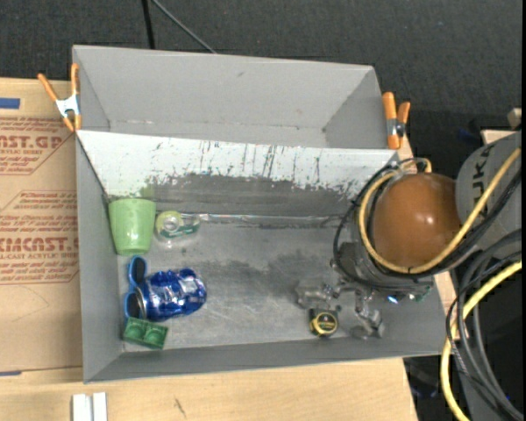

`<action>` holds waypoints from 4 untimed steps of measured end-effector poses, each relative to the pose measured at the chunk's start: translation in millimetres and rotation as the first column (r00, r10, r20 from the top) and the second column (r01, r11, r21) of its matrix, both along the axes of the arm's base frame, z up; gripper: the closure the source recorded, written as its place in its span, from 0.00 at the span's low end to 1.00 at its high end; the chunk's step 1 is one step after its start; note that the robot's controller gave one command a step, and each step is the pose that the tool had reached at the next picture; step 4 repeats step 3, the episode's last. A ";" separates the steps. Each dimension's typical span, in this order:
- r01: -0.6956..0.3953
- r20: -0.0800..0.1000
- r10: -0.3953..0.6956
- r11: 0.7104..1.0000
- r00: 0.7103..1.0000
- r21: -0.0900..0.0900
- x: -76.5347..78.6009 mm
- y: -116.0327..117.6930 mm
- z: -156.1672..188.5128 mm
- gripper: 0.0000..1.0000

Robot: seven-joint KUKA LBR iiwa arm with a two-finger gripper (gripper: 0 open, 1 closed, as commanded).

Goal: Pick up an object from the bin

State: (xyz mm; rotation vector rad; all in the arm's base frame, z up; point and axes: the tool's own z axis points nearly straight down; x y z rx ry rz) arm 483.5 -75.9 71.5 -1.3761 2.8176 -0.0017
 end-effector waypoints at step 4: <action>-0.658 -0.004 0.658 0.753 0.753 -0.001 6.7 2.9 199.2 1.00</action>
Offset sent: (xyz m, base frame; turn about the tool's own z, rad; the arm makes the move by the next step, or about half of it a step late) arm 0.0000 0.0000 0.0000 0.0000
